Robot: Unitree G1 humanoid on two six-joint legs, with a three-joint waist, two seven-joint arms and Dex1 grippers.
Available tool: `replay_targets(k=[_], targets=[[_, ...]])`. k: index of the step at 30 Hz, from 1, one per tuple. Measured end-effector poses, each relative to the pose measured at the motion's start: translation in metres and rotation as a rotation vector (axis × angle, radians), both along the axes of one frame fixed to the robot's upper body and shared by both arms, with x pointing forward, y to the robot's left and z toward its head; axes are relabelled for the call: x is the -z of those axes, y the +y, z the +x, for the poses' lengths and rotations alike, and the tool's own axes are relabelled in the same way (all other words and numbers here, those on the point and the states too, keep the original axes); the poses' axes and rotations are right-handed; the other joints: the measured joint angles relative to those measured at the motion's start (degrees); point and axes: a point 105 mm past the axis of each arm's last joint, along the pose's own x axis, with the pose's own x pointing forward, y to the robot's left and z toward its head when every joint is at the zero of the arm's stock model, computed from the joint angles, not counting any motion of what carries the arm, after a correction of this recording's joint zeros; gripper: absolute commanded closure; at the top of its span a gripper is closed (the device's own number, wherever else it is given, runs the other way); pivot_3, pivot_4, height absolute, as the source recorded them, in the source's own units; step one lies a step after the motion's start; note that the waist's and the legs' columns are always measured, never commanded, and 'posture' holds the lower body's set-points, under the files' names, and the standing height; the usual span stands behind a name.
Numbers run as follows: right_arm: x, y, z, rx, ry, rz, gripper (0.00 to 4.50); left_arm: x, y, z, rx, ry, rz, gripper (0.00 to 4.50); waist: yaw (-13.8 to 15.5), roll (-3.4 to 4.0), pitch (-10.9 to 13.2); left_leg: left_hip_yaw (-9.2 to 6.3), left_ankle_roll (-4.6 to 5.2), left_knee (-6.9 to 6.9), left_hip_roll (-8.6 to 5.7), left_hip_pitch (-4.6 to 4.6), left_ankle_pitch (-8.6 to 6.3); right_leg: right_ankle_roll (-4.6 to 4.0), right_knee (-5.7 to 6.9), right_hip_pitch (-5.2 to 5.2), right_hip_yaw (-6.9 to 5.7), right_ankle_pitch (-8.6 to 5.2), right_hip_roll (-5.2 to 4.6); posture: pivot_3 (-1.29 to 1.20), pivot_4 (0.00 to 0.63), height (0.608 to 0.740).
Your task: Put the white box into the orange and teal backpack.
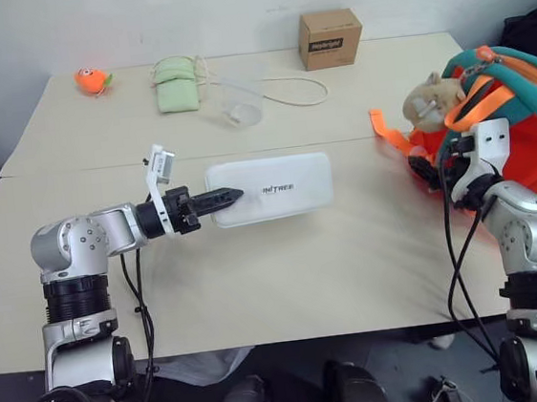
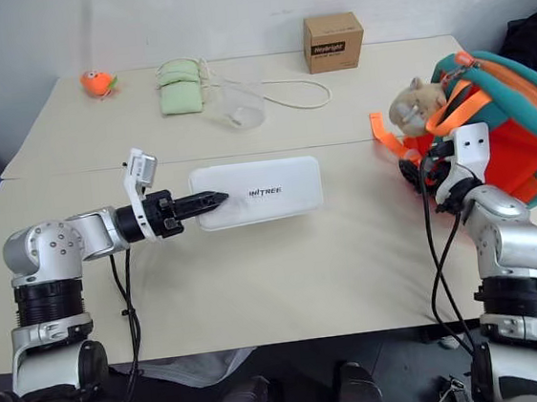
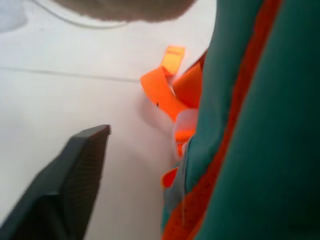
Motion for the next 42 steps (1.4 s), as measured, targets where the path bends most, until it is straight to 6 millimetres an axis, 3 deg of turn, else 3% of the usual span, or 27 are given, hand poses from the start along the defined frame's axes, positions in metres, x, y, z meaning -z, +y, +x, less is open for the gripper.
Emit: replay_targets(k=[7,9,13,16,19,22,25,27,33,38,42], targets=[[-0.001,-0.009,-0.001,-0.043,-0.006,-0.041,4.03,0.006,0.012,0.0,-0.072,-0.011,0.039,3.24,-0.5,0.01,0.0,0.0,-0.05,0.01,0.03,0.03,0.02,0.0,0.03,0.0,0.02,0.0,0.01,0.0,0.15,0.74],[-0.003,-0.007,-0.003,-0.083,-0.003,-0.045,4.47,0.01,0.012,0.001,-0.088,-0.013,0.056,3.24,-0.5,0.01,0.0,0.0,-0.07,0.01,0.04,0.02,0.03,0.0,0.03,0.0,0.03,0.0,0.02,0.0,0.15,0.74],[-0.013,0.022,-0.025,-0.345,-0.002,0.03,4.47,0.007,0.015,0.009,-0.13,-0.093,0.09,3.24,-0.4,0.08,0.1,0.0,-0.11,-0.01,0.1,0.01,0.01,0.0,0.0,-0.01,0.01,0.0,0.07,0.0,0.15,0.74],[-0.04,0.044,-0.057,-0.581,0.004,0.087,4.47,0.004,0.023,0.016,-0.172,-0.192,0.185,3.24,-0.2,0.18,0.1,0.0,-0.11,-0.01,0.09,0.0,0.0,0.0,-0.03,0.0,-0.01,0.0,0.06,0.0,0.15,0.74],[-0.059,0.062,-0.092,-0.768,0.054,0.107,4.47,-0.006,0.024,0.025,-0.185,-0.226,0.167,3.24,0.3,0.13,0.2,-0.01,-0.12,0.01,0.19,-0.01,-0.02,-0.01,-0.07,0.0,-0.04,0.0,0.08,0.0,0.15,0.74],[-0.062,0.096,-0.14,-1.036,0.152,0.115,4.47,-0.034,0.024,0.03,-0.176,-0.311,0.104,3.24,0.6,0.06,0.3,-0.01,-0.27,0.01,0.4,-0.02,-0.14,-0.02,-0.14,-0.02,-0.06,0.01,-0.02,0.0,0.15,0.74],[-0.059,0.122,-0.19,-1.274,0.272,0.107,4.47,-0.07,0.018,0.012,-0.055,-0.449,-0.03,3.24,0.9,0.05,0.3,0.0,-0.34,0.03,0.55,-0.03,-0.3,-0.05,-0.24,0.0,-0.22,0.0,0.05,0.0,0.15,0.74],[-0.062,0.128,-0.208,-1.347,0.297,0.11,4.47,-0.082,0.012,-0.003,0.036,-0.5,-0.081,3.24,1.0,0.04,0.3,0.13,-0.25,0.09,0.5,-0.02,-0.34,-0.05,-0.29,0.04,-0.26,0.0,0.08,0.0,0.15,0.74],[-0.057,0.121,-0.21,-1.289,0.348,0.106,4.47,-0.09,0.003,-0.037,0.236,-0.511,-0.173,3.24,1.1,-0.15,0.4,0.17,-0.12,0.36,0.49,-0.02,-0.36,-0.12,-0.25,0.12,-0.17,0.11,-0.04,0.0,0.15,0.74],[-0.046,0.116,-0.206,-1.234,0.376,0.104,4.47,-0.093,0.011,-0.039,0.228,-0.543,-0.16,3.24,1.2,-0.16,0.4,0.17,-0.15,0.33,0.5,0.02,-0.37,-0.15,-0.21,0.09,-0.2,0.12,-0.07,0.0,0.15,0.74],[-0.039,0.114,-0.208,-1.225,0.397,0.108,4.47,-0.108,0.031,-0.033,0.166,-0.57,-0.164,3.24,1.2,-0.18,0.4,0.18,-0.13,0.34,0.51,0.0,-0.37,-0.16,-0.15,0.08,-0.2,0.13,0.26,0.0,0.15,0.74]])
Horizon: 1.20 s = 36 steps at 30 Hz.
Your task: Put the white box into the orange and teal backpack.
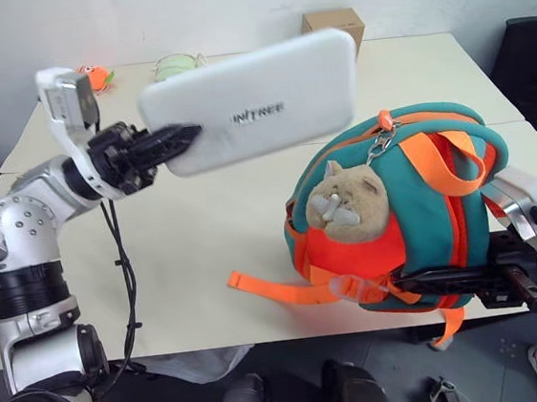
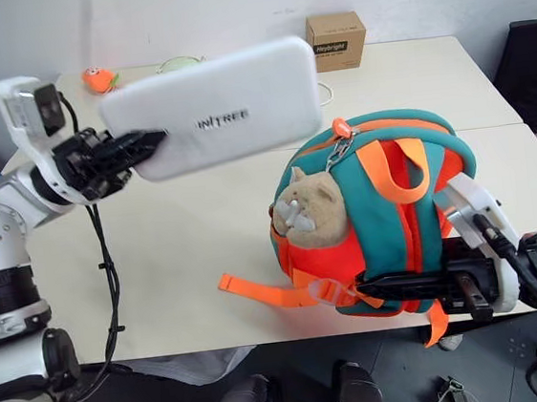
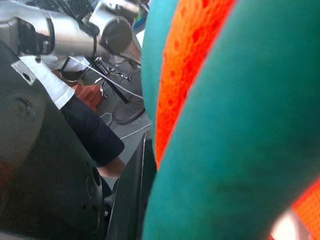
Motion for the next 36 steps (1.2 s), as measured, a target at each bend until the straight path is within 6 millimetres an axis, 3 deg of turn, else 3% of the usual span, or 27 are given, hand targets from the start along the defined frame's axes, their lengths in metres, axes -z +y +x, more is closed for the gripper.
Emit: replay_targets(k=[4,10,13,18,23,26,36], targets=[[0.003,-0.002,0.0,0.011,-0.003,-0.007,4.47,-0.002,0.004,-0.011,0.028,-0.044,0.044,3.24,-0.1,0.0,0.0,0.06,0.02,0.0,0.0,0.0,-0.02,0.0,-0.09,0.01,0.04,0.0,0.0,0.0,0.15,0.74],[0.004,-0.005,-0.001,-0.001,-0.011,-0.047,4.47,0.021,-0.009,-0.009,0.025,-0.085,0.172,3.24,0.3,-0.01,0.0,0.04,-0.09,0.01,0.02,0.0,-0.08,-0.03,-0.16,0.01,0.06,0.02,-0.24,0.0,0.15,0.74],[0.007,-0.008,-0.001,-0.011,0.0,-0.08,4.47,0.024,-0.01,-0.008,0.028,-0.088,0.181,3.24,0.2,-0.02,0.0,0.04,-0.08,0.0,0.06,0.0,-0.08,-0.04,-0.14,0.0,0.04,0.02,-0.33,0.0,0.15,0.74],[0.015,-0.012,0.003,-0.014,0.014,-0.103,4.47,0.011,-0.004,-0.011,0.04,-0.089,0.149,3.24,0.1,-0.03,0.0,0.05,-0.01,-0.01,0.08,-0.03,-0.06,-0.04,-0.13,-0.01,0.02,0.02,-0.21,0.0,0.15,0.74],[0.024,-0.017,0.007,-0.002,0.035,-0.126,4.47,-0.012,0.01,-0.03,0.07,-0.111,0.104,3.24,-0.2,-0.04,0.0,0.09,-0.02,0.0,0.14,-0.01,-0.06,-0.04,-0.14,0.0,0.04,0.02,0.04,0.0,0.15,0.74],[0.024,-0.018,0.008,-0.001,0.024,-0.134,4.47,-0.005,0.008,-0.038,0.096,-0.111,0.14,3.24,-0.1,-0.03,0.0,0.09,-0.04,0.04,0.15,0.02,-0.07,-0.04,-0.12,0.02,0.07,0.02,0.01,0.0,0.15,0.74],[0.025,-0.021,0.012,-0.003,0.033,-0.154,4.47,0.023,-0.011,-0.035,0.112,-0.187,0.281,3.24,0.3,-0.04,0.0,0.07,-0.26,0.19,0.18,0.0,-0.23,-0.06,-0.16,0.03,0.06,0.03,-0.21,0.0,0.15,0.74]])
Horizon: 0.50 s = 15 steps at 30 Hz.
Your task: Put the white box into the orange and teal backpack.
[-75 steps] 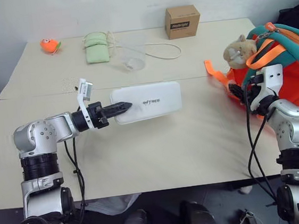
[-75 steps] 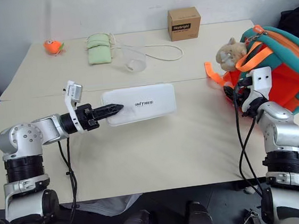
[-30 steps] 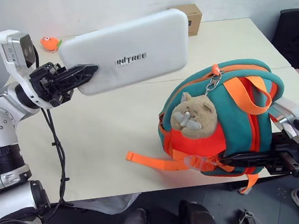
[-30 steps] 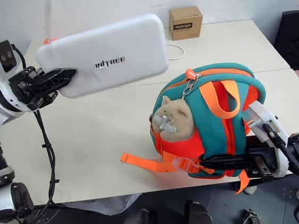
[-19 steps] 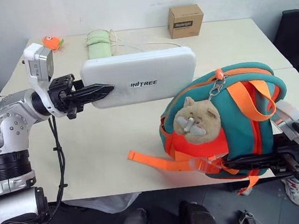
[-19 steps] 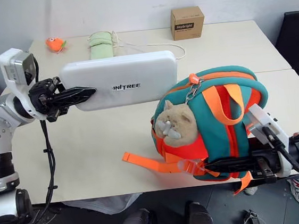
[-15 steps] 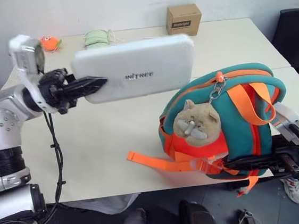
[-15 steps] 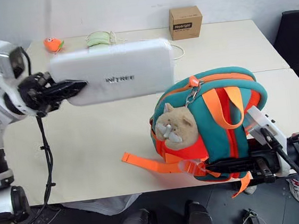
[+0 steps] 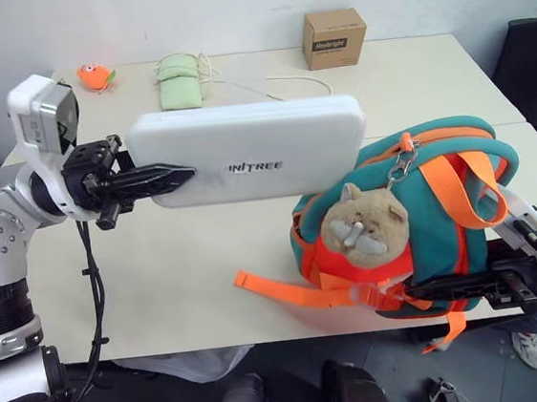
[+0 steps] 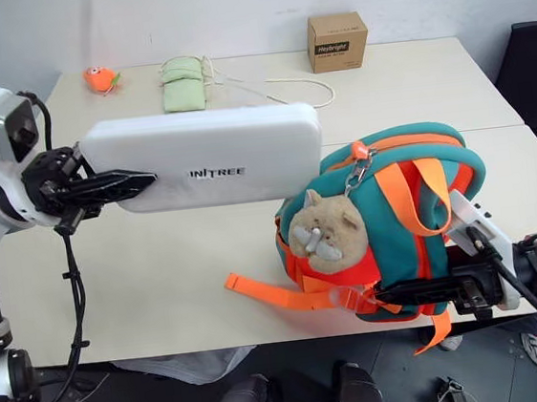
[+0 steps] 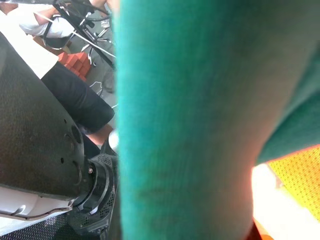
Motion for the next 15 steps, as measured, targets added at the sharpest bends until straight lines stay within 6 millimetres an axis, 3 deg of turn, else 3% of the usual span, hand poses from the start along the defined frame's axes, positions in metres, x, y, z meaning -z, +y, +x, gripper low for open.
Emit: replay_targets(k=[6,15], targets=[[0.002,-0.001,0.0,-0.008,-0.009,-0.015,4.47,0.03,-0.014,0.003,0.062,-0.015,0.133,3.24,0.2,0.0,0.0,0.02,0.09,0.05,0.01,-0.01,-0.02,0.0,-0.03,-0.01,0.01,0.0,0.01,0.0,0.15,0.74],[0.01,0.005,0.023,-0.003,-0.086,-0.072,4.47,0.032,-0.061,0.022,0.172,-0.26,0.275,3.24,1.2,0.0,0.0,0.03,0.35,0.39,0.02,-0.12,-0.12,-0.01,-0.07,0.0,-0.01,0.0,-0.01,0.0,0.15,0.74]])
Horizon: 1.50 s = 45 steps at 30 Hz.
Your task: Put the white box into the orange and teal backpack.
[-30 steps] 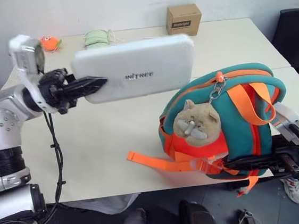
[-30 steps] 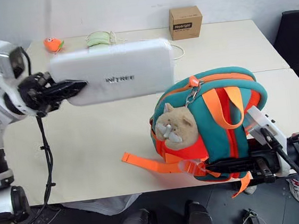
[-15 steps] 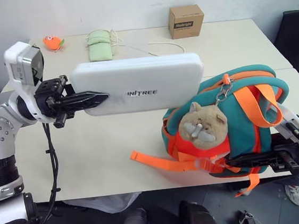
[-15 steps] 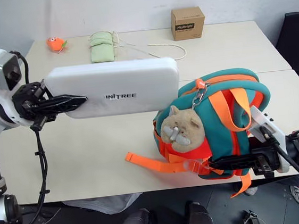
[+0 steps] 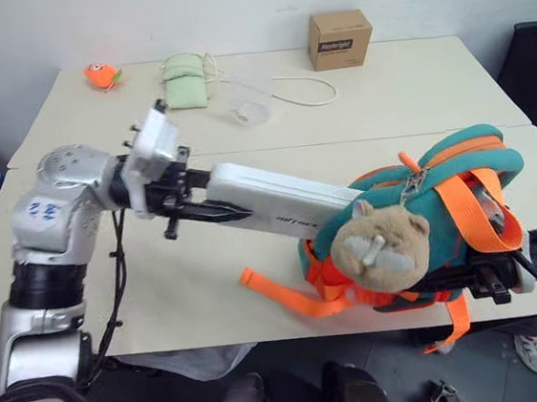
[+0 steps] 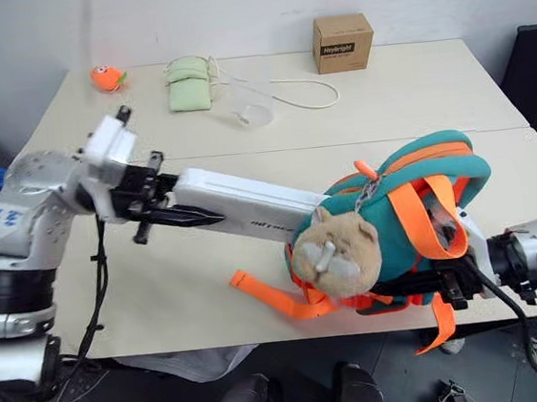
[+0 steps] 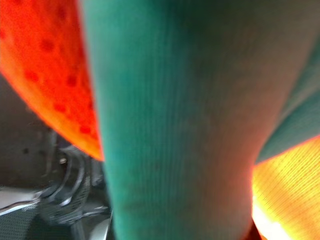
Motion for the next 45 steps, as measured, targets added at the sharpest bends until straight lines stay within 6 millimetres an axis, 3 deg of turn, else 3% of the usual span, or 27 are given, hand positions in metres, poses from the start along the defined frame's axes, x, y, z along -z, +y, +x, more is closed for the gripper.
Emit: replay_targets(k=[12,18,23,27,31,41,45], targets=[[0.002,-0.001,0.006,0.044,-0.027,0.002,4.47,-0.004,-0.005,0.011,-0.015,0.033,-0.027,3.24,0.0,0.0,0.0,-0.01,0.09,0.12,0.02,-0.1,0.02,0.02,0.15,0.0,-0.06,0.01,0.26,0.0,0.15,0.74],[0.003,0.001,0.002,0.033,-0.022,0.002,4.47,-0.037,0.023,0.025,-0.139,0.178,-0.216,3.24,-0.4,0.0,0.0,-0.02,0.07,0.13,0.1,-0.15,0.02,0.02,0.29,-0.07,-0.05,0.01,0.32,0.0,0.15,0.74],[0.002,0.0,-0.001,0.039,-0.023,0.008,4.47,-0.066,0.051,0.005,-0.11,0.278,-0.406,3.24,-1.0,0.0,0.0,-0.02,0.07,0.13,0.1,-0.18,0.02,0.02,0.23,-0.07,-0.1,0.01,0.37,0.0,0.15,0.74],[0.003,0.0,-0.001,0.04,-0.02,0.007,4.47,-0.057,0.046,-0.004,-0.078,0.301,-0.385,3.24,-0.9,0.0,0.0,-0.02,0.1,0.19,0.03,-0.16,0.04,0.05,0.24,0.0,-0.13,0.03,0.37,0.0,0.15,0.74],[0.002,0.0,-0.001,0.035,-0.02,0.007,4.47,-0.043,0.033,0.002,-0.086,0.251,-0.337,3.24,-0.6,0.0,0.0,-0.01,0.05,0.19,0.02,-0.08,0.04,0.06,0.22,0.01,-0.07,0.04,0.35,0.0,0.15,0.74],[-0.012,0.002,-0.029,-0.078,0.076,0.07,4.47,-0.025,0.022,0.015,-0.108,0.18,-0.231,3.24,-0.2,0.01,0.0,0.05,0.0,0.17,0.14,-0.12,-0.01,0.03,0.19,-0.01,-0.08,0.03,0.36,0.0,0.15,0.74],[-0.019,0.007,-0.022,-0.055,0.013,0.072,4.47,-0.017,0.018,0.013,-0.061,0.173,-0.145,3.24,-0.3,0.01,0.0,0.05,0.0,0.17,0.15,-0.1,-0.02,0.03,0.19,-0.02,-0.05,0.03,0.31,0.0,0.15,0.74]])
